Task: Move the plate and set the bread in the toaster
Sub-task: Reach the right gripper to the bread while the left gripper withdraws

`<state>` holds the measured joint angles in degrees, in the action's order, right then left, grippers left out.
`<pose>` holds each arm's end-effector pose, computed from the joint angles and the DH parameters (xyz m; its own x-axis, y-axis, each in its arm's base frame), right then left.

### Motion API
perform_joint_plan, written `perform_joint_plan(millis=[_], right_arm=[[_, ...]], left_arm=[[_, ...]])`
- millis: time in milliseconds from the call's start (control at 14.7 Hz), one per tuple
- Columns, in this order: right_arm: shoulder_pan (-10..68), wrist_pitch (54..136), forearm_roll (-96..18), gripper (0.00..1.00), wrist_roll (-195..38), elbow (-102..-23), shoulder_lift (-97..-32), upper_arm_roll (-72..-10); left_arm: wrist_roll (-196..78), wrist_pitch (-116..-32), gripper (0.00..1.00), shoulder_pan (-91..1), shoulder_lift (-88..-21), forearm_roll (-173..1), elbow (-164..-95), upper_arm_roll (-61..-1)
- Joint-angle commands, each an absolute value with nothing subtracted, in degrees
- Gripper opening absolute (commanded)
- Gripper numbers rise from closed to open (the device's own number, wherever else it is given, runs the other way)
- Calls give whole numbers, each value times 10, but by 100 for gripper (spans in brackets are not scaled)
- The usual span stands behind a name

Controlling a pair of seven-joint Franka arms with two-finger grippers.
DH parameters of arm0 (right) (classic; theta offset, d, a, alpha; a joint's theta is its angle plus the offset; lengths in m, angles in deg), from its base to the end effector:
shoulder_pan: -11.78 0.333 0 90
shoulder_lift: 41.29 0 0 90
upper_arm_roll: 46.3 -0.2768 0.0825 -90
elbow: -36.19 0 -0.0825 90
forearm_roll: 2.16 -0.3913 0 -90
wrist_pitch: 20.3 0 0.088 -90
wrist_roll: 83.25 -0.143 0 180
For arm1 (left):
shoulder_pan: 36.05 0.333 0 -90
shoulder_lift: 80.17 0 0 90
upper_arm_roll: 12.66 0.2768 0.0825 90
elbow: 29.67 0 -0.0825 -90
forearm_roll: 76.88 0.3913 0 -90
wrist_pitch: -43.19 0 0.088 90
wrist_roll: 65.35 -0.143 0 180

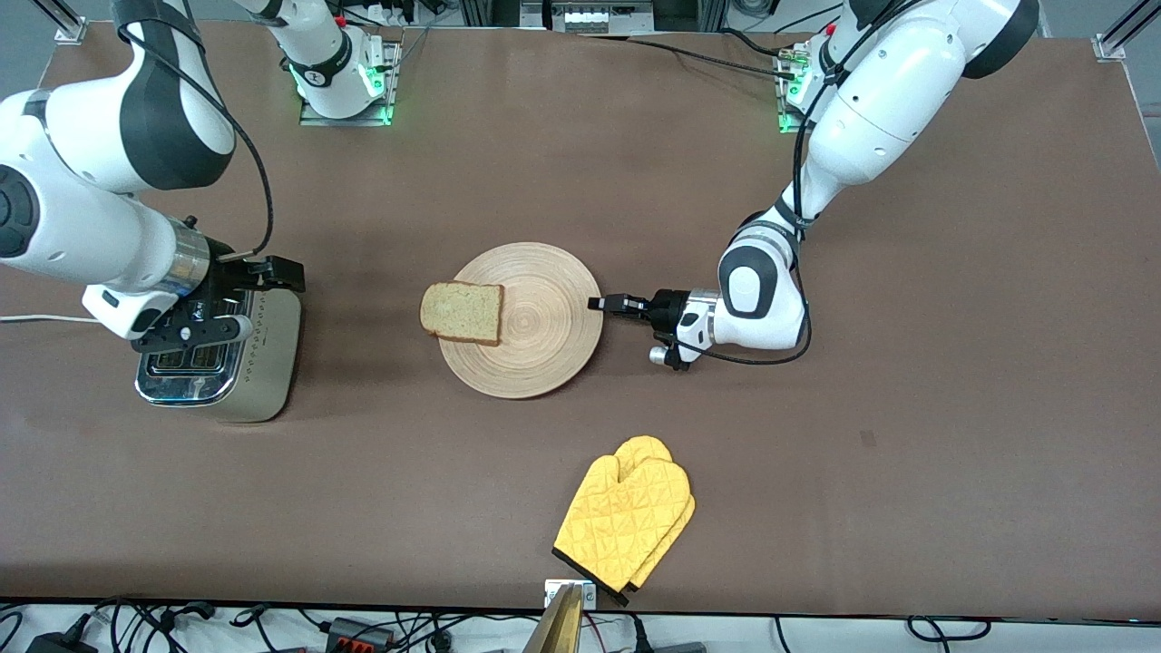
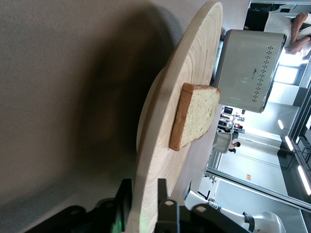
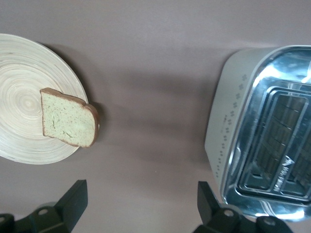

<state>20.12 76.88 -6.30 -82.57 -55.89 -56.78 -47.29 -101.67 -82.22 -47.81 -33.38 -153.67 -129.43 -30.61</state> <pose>0.6027 0.1080 0.3821 0.9702 0.1625 -0.1798 0.1510 -0.9856 -0.0756 0.5167 -0.3685 0.0809 0.9675 -0.1315 -0.2159 0.1426 -0.4212 0.8957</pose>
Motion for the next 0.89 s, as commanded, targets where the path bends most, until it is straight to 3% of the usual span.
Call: perform_joint_plan(millis=[0,341,614,819], right_arm=[[221,788,-68,100,-829,-560,-583,-472],[234,810,-68,100,-830,-561,-606,-472],[234,820,-71,100,-838,-561,-613,-473],[231,832,-143,100,-843,-567,-633,-472]], left_arm=[[-1031,-814,53,-475,-331,-1549,-1285,-300],[-1028,-798,60,-435,-343,-1460,-1287,-275],[-1021,-701,59,-351,-368,-1342,-1285,-273],[-980,-624,58,-297,-397,-1222,-1250,-273]])
